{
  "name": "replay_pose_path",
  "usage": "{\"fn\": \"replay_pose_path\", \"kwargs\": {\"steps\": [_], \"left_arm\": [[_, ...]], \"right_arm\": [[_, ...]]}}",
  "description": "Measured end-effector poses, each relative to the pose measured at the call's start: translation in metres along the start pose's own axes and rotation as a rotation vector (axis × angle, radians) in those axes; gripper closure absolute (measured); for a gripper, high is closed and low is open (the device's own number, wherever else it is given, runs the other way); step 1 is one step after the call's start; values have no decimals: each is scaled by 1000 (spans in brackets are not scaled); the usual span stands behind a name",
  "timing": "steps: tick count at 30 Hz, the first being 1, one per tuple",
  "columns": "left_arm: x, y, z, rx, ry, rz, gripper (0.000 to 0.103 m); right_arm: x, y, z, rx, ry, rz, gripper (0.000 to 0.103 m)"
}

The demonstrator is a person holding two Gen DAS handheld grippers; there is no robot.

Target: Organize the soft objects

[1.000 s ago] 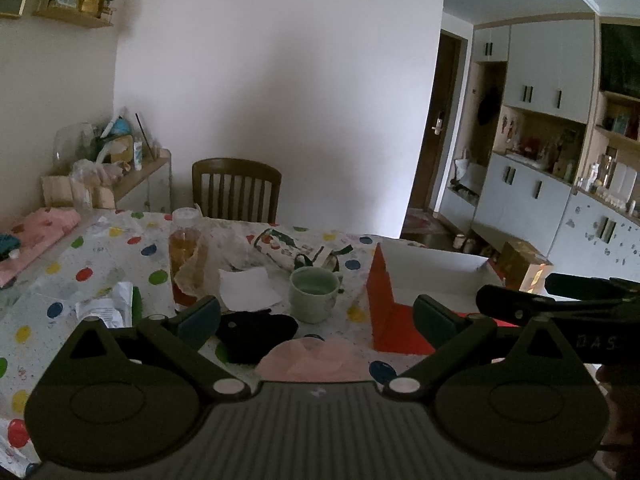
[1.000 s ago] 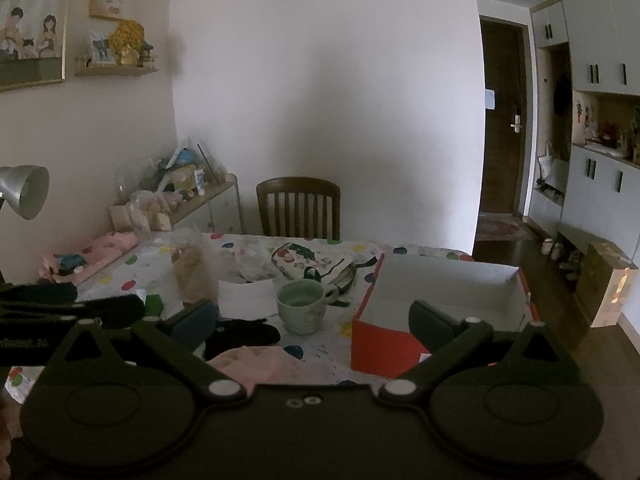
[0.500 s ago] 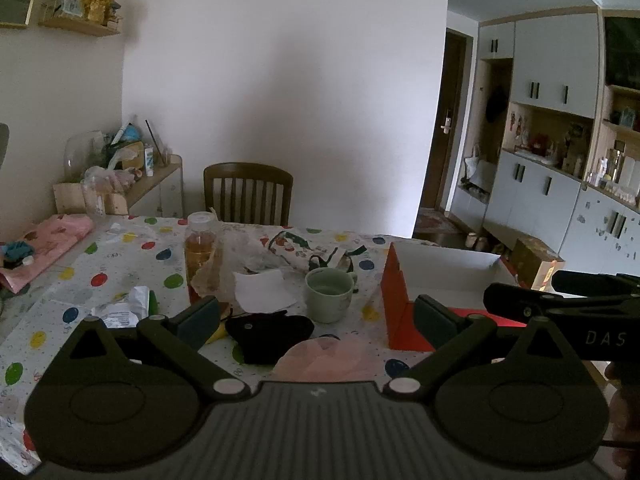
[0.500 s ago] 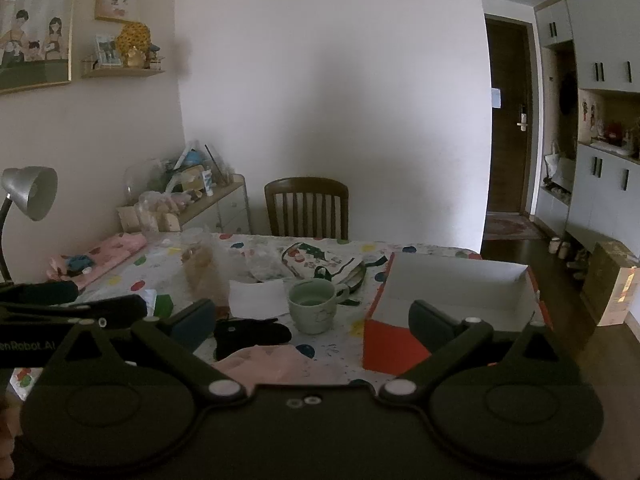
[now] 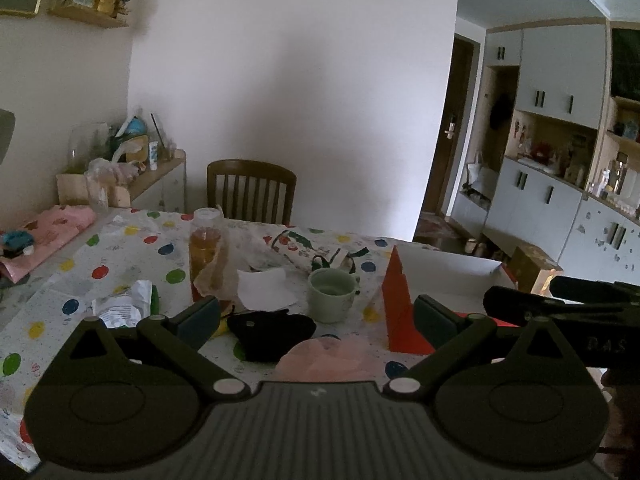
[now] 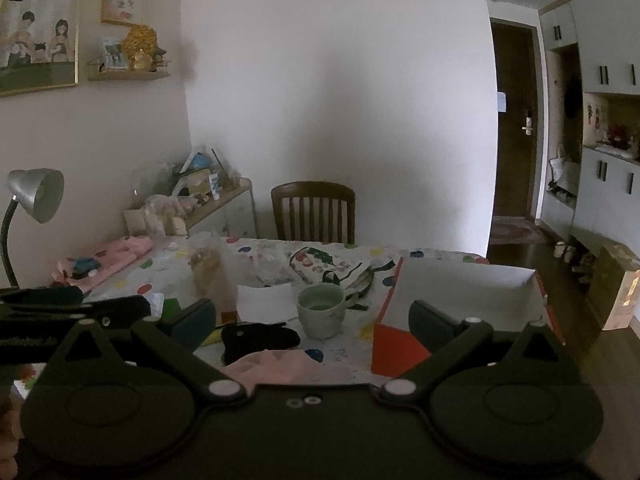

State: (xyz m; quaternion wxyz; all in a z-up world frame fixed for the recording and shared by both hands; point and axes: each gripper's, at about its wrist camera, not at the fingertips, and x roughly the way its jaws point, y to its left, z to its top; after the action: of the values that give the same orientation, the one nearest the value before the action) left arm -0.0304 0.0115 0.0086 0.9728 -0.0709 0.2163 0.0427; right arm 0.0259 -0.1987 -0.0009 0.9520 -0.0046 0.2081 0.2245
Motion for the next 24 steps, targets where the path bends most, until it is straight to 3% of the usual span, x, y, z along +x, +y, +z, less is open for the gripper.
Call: {"fn": "replay_pose_path", "kwargs": {"steps": [13,24], "left_arm": [[34,42,6,-47,50,-18,0],[89,131,12,-34,72,36,0]], "right_arm": [[39,29,7,-6,57,-5,0],[100,55,0,-28,149,-46,0]]}}
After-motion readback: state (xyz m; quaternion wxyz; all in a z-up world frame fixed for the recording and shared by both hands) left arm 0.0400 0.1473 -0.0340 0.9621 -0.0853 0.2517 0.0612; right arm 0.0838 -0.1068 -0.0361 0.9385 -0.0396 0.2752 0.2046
